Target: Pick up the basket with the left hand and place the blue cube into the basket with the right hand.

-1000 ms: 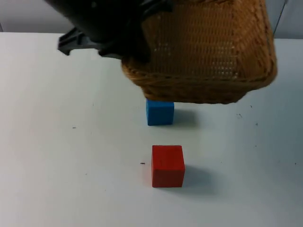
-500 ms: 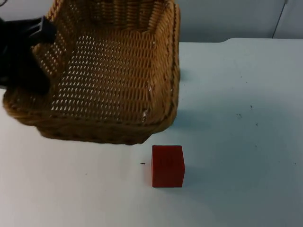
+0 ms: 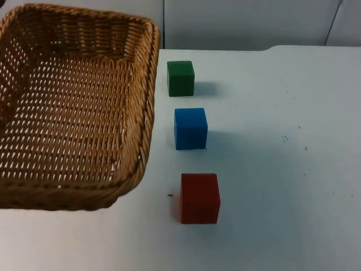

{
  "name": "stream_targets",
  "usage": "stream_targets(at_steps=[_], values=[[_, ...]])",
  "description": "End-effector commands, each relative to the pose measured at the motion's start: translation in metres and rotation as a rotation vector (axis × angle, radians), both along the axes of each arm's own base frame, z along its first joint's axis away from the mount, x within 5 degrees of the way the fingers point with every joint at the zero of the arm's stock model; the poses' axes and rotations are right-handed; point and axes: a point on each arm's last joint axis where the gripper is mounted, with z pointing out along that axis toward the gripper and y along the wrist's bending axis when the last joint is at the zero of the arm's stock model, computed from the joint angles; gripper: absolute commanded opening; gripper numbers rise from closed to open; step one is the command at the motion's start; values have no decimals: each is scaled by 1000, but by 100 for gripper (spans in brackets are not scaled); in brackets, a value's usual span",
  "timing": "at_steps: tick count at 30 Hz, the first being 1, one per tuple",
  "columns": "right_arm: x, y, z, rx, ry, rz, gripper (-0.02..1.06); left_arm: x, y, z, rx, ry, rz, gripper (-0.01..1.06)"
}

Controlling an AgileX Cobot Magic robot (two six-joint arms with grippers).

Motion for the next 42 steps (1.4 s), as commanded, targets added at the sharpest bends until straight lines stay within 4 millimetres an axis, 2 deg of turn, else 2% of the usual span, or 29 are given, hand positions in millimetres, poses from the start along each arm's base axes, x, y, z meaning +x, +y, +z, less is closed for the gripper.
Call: stream_targets(at_steps=[1, 4, 6, 8, 12, 13, 17, 18, 22, 23, 26, 27, 31, 32, 34, 37, 38, 42], values=[[0, 1, 0, -1, -3, 9, 104, -6, 0, 0, -25, -7, 13, 0], [8, 7, 11, 26, 18, 71, 104, -12, 1, -6, -25, 4, 14, 0], [22, 7, 28, 19, 4, 106, 104, -11, 0, -6, -44, -2, 30, 0], [24, 8, 31, 18, -5, 111, 104, -11, 0, -6, -45, -4, 29, 0], [59, 9, 62, 8, -18, 181, 104, -10, 1, -6, -39, -12, 37, 0], [59, 9, 62, 8, -18, 181, 104, -10, 1, -6, -39, -12, 37, 0], [114, 13, 93, 28, 30, 308, 104, -9, 2, -6, -33, -20, 43, 0], [114, 13, 93, 28, 30, 308, 104, -9, 2, -6, -33, -20, 43, 0], [166, 17, 115, 80, 57, 415, 104, -9, 3, -8, -18, -20, 40, 0], [166, 17, 115, 80, 57, 415, 104, -9, 3, -8, -18, -20, 40, 0], [205, 20, 126, 123, 75, 506, 103, -7, 4, -11, -10, -9, 39, 0], [205, 20, 126, 123, 75, 506, 103, -7, 4, -11, -10, -9, 39, 0], [241, 46, 125, 75, 83, 618, 103, -6, 4, -12, -5, -11, 46, 0], [241, 46, 125, 75, 83, 618, 103, -6, 4, -12, -5, -11, 46, 0], [256, 69, 118, 6, 84, 665, 103, -5, 5, -13, -5, -7, 48, 0], [274, 105, 98, -106, 119, 722, 103, -5, 5, -13, -5, -6, 52, 0], [274, 105, 98, -106, 119, 722, 103, -5, 5, -13, -5, -6, 52, 0], [299, 148, 50, -223, 213, 768, 103, -5, 5, -13, -7, -6, 53, 0]])
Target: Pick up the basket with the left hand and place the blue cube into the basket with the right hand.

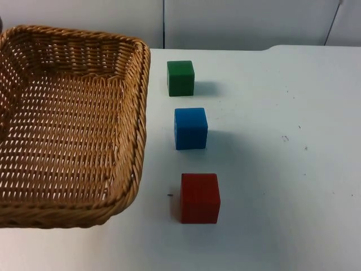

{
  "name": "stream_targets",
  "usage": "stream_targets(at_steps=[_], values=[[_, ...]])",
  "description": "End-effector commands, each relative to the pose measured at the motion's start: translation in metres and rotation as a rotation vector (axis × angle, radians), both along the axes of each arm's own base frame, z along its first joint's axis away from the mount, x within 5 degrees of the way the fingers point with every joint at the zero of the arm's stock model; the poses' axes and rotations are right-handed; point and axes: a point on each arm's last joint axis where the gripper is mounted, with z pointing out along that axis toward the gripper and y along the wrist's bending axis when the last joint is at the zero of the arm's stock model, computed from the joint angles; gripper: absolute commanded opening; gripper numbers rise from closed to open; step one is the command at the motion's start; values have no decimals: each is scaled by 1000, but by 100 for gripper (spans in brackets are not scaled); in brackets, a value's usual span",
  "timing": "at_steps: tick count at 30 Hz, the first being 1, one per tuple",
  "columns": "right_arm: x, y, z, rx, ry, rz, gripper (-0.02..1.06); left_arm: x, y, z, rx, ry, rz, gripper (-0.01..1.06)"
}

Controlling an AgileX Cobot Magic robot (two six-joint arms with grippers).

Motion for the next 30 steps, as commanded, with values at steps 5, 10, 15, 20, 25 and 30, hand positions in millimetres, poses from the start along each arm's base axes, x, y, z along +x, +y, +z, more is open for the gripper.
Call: stream_targets(at_steps=[5, 10, 15, 20, 25, 30], values=[[28, 40, -62, -108, 96, 47, 103, 1, 0, 2, -28, -10, 36, 0], [40, 48, -97, -146, 176, 53, 103, 2, 0, 2, -32, -11, 38, 0], [51, 53, -127, -186, 209, 69, 103, 2, 0, 2, -33, -14, 43, 0], [64, 58, -156, -212, 217, 73, 103, 2, 0, 2, -33, -16, 45, 0], [84, 75, -177, -208, 256, 84, 103, 1, -1, 2, -42, -8, 40, 0], [98, 89, -190, -214, 300, 108, 103, 1, -2, 2, -48, 0, 33, 0]])
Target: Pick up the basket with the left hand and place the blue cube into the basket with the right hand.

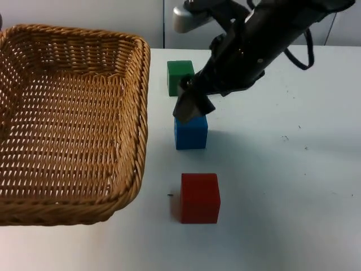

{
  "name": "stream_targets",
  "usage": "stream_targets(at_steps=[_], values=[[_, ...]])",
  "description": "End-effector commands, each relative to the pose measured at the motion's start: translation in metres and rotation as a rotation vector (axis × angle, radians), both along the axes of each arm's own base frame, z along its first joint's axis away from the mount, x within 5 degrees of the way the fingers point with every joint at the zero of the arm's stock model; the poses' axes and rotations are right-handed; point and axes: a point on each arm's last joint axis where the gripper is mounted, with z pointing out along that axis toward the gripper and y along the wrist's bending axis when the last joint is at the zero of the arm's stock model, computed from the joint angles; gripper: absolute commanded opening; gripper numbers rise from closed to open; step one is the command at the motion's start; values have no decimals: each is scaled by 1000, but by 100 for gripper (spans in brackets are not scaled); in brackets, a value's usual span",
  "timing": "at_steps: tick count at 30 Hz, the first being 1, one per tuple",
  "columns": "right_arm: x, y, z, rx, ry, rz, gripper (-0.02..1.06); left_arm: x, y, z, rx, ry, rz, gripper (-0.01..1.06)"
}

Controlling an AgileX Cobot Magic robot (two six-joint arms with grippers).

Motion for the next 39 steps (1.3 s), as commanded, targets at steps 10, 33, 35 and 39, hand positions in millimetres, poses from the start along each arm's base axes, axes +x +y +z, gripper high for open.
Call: stream_targets(at_steps=[10, 33, 35, 39], values=[[16, 11, -25, 3, 25, -29, 103, 1, -2, 3, -52, -1, 40, 0], [25, 15, -47, 107, 93, -301, 102, 1, -3, 3, -70, 0, 50, 0], [25, 14, -47, 114, 103, -336, 101, 1, -3, 3, -70, 0, 50, 0], [25, 14, -47, 125, 117, -365, 101, 1, -3, 3, -70, 0, 50, 0]])
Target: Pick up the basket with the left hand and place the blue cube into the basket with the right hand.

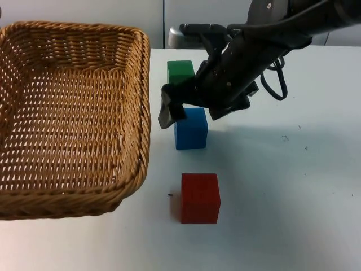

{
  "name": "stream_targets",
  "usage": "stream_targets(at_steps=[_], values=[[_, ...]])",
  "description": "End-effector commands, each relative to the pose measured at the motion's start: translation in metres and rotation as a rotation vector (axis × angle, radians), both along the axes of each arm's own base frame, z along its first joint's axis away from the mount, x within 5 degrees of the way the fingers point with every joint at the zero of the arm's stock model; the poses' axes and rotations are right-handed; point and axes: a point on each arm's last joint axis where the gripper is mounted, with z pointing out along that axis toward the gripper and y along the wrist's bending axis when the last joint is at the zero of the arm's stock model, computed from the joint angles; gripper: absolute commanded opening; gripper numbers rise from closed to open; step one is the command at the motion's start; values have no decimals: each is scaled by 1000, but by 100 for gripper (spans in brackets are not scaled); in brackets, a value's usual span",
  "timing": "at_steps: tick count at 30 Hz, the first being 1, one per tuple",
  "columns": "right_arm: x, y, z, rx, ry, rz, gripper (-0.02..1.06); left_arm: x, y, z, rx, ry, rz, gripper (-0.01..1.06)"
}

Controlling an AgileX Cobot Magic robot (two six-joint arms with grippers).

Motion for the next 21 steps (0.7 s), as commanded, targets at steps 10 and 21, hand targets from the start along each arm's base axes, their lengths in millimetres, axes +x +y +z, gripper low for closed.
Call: stream_targets(at_steps=[10, 21], values=[[1, 2, -16, 19, 54, -96, 94, 0, -1, 2, -33, 0, 24, 0], [2, 2, -22, 23, 60, -122, 40, 0, -1, 2, -30, -2, 20, 0]])
